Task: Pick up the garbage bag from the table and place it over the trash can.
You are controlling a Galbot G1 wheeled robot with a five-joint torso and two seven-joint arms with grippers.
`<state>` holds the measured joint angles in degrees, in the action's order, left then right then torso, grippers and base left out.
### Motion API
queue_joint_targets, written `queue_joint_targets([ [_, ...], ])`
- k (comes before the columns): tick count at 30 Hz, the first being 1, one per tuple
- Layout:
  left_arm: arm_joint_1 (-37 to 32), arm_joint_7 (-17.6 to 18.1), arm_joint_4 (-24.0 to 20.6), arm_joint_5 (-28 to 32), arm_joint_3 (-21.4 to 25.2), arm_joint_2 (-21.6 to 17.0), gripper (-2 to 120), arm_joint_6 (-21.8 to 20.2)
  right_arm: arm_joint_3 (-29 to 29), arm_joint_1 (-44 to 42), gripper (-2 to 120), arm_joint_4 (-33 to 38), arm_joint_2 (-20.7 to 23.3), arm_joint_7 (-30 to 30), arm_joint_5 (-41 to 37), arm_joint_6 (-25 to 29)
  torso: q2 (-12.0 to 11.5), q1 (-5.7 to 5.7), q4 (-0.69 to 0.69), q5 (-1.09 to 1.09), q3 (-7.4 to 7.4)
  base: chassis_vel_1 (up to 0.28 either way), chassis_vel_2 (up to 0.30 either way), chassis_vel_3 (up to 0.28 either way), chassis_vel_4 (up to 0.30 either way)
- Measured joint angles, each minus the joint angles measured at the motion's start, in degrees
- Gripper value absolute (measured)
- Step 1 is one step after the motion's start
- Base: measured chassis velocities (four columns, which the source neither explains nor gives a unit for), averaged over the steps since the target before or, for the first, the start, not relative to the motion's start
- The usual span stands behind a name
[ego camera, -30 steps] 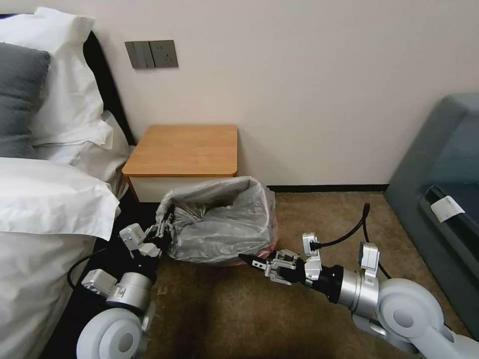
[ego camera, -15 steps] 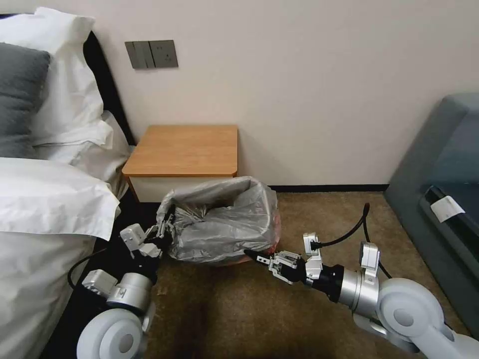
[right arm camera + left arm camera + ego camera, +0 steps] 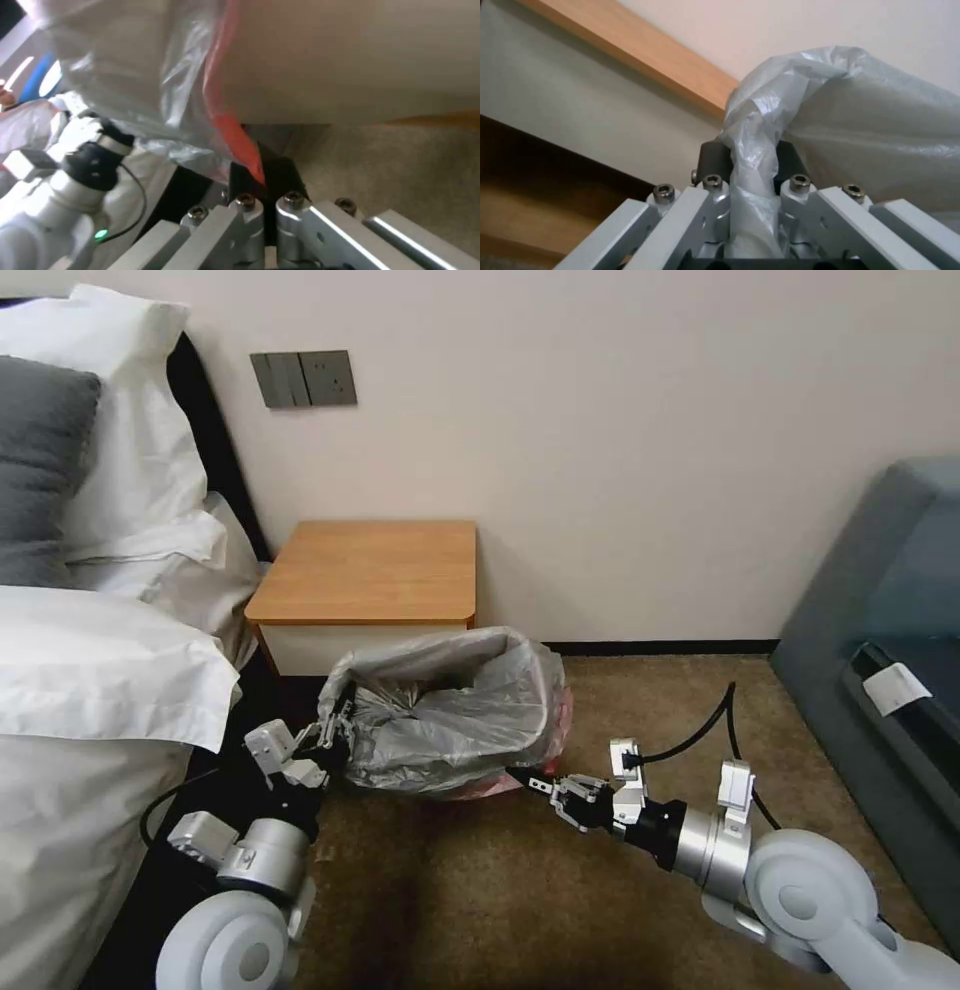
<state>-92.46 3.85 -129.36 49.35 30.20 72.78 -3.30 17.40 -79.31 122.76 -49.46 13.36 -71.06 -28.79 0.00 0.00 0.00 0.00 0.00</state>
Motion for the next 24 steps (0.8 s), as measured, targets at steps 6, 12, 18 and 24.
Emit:
queue_joint_targets([
  [6, -0.52, 0.01, -0.66, 0.0, 0.02, 0.03, 8, -0.24, -0.18, 0.59, 0, -1.91, -0.86, -0.55, 0.74, 0.21, 0.0, 0.0, 0.0, 0.0, 0.0, 0.0, 0.0, 0.0, 0.0],
  [12, -0.55, 0.18, -0.75, -0.1, -0.16, 0.12, 8, -0.55, 0.26, 0.33, 0, -1.99, -1.37, -0.66, 1.96, 0.3, 0.0, 0.0, 0.0, 0.0, 0.0, 0.0, 0.0, 0.0, 0.0],
  [18, -0.32, 1.65, -0.17, -1.25, -0.23, 0.14, 8, -1.17, 1.25, -1.82, 12, -0.43, -0.18, 2.18, 6.16, 1.25, 0.0, 0.0, 0.0, -0.01, 0.0, 0.0, 0.0, 0.0, 0.0],
  [24, 0.6, 4.02, 0.59, -1.49, 0.12, -0.16, 8, -1.81, 2.03, -3.65, 36, 0.3, 1.41, 5.65, 10.39, 2.59, 0.0, 0.0, 0.0, 0.0, 0.0, 0.0, 0.0, 0.0, 0.0],
])
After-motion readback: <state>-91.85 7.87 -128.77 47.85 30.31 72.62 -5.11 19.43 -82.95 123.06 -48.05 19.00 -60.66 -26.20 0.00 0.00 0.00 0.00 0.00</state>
